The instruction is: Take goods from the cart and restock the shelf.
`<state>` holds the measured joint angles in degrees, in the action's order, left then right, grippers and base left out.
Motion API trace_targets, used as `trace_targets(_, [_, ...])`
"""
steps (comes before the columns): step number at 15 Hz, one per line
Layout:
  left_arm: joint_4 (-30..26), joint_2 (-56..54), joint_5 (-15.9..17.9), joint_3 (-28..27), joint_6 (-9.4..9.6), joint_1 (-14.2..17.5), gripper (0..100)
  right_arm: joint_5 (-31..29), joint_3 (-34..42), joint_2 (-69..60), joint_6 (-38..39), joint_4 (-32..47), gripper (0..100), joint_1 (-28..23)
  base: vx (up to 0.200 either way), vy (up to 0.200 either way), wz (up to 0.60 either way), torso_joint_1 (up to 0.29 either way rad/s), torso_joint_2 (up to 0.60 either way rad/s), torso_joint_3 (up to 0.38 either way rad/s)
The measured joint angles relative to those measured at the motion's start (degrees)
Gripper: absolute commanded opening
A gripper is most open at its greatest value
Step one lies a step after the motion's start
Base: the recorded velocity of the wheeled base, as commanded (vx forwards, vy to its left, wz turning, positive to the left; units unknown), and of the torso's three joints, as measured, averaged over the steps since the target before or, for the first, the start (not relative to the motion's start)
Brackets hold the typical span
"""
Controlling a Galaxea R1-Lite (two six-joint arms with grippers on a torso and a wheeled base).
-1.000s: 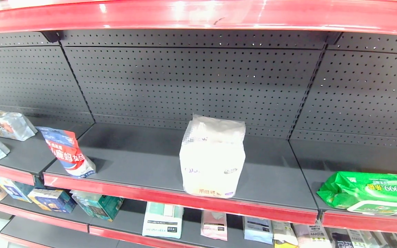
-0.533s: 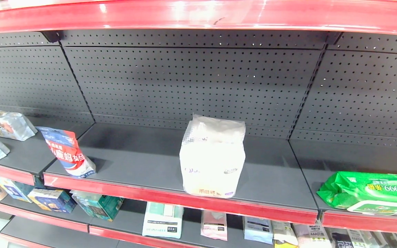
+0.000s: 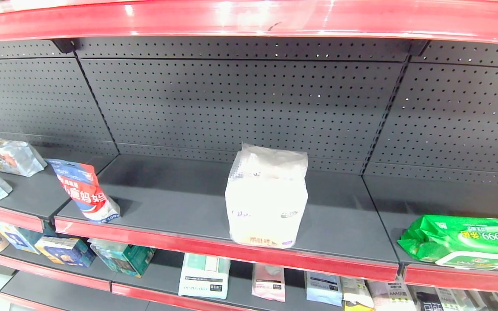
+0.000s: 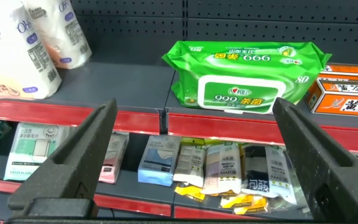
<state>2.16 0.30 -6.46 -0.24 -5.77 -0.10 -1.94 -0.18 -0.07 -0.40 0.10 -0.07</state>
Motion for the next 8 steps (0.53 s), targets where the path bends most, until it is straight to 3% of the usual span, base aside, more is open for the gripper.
trace_targets(3, [0.2,-0.1,10.3,0.1,8.63,0.0,100,0.0,0.0,0.0,0.0,0.0,100,0.0,0.000,0.000,0.00,0.000,0.00,0.000])
trace_targets(4, [0.2,-0.1,12.5,0.1,10.41,0.0,100,0.0,0.0,0.0,0.0,0.0,100,0.0,0.000,0.000,0.00,0.000,0.00,0.000])
trace_targets(8, [0.0,0.2,13.4,0.2,11.51,-0.1,100,0.0,0.0,0.0,0.0,0.0,100,0.0,0.000,0.000,0.00,0.000,0.00,0.000])
